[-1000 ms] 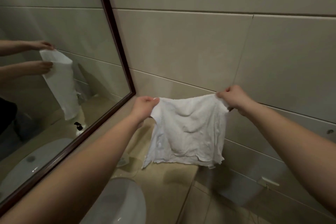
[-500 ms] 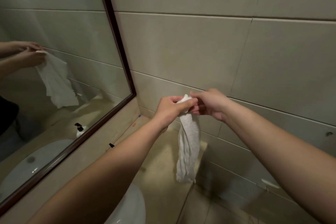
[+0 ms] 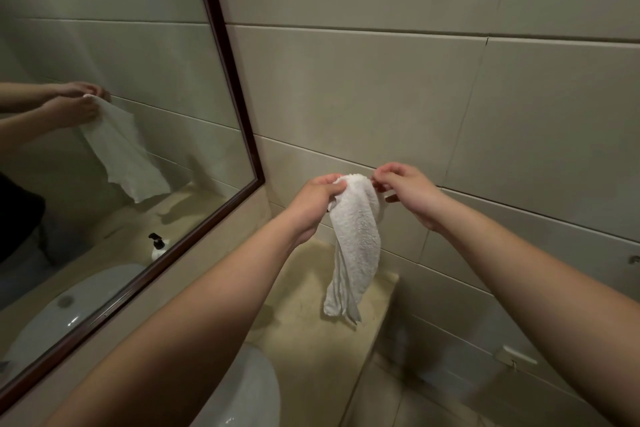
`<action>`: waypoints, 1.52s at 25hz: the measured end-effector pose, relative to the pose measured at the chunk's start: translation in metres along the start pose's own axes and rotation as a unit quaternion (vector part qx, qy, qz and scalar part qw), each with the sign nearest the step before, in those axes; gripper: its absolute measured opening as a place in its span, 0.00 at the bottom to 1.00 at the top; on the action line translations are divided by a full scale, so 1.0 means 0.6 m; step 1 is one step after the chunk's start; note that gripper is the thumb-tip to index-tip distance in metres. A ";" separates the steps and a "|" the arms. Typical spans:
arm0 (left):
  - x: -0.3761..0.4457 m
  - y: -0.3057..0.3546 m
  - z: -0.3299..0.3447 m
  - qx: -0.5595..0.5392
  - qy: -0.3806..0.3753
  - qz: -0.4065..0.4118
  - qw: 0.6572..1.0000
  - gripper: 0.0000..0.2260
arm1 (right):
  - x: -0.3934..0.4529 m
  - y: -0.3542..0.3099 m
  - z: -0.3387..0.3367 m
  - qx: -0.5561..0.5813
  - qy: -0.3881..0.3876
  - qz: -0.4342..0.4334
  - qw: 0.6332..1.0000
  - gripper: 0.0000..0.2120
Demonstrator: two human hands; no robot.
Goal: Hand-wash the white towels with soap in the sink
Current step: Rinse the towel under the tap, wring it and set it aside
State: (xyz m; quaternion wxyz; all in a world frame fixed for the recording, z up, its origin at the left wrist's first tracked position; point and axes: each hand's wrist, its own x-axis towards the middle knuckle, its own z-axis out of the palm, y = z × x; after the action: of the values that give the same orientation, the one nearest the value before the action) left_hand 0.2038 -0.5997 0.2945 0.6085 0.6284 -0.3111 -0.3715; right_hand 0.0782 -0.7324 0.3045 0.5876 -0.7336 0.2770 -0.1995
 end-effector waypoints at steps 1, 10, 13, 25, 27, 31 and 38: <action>-0.002 0.005 -0.002 -0.018 0.005 -0.003 1.000 0.09 | 0.005 0.013 -0.004 -0.007 -0.011 -0.010 1.000 0.06; -0.017 0.036 -0.052 -0.148 0.022 -0.029 0.988 0.10 | 0.002 0.077 -0.026 -0.044 -0.149 0.036 0.987 0.10; -0.024 0.037 -0.078 -0.129 0.018 -0.022 0.991 0.11 | 0.002 0.069 -0.022 -0.036 -0.119 -0.004 0.992 0.03; -0.050 -0.042 -0.215 0.333 0.023 -0.054 0.941 0.06 | 0.025 0.065 0.016 -0.194 -0.204 0.006 0.960 0.05; -0.047 -0.072 -0.214 0.265 0.048 -0.078 0.960 0.07 | 0.035 0.088 0.041 -0.202 -0.158 0.008 0.967 0.05; -0.013 -0.110 -0.209 0.167 0.139 -0.051 0.975 0.07 | 0.071 0.114 0.072 -0.216 -0.049 0.006 0.975 0.06; 0.001 -0.084 -0.199 0.120 0.247 0.037 0.961 0.09 | 0.087 0.104 0.094 -0.196 0.090 -0.089 0.972 0.09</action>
State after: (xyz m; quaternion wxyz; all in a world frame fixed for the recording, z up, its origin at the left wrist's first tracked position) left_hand 0.3020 -0.5334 0.2425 0.6001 0.7570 -0.2160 -0.1421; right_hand 0.1424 -0.7331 0.2290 0.3853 -0.8349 0.2964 -0.2581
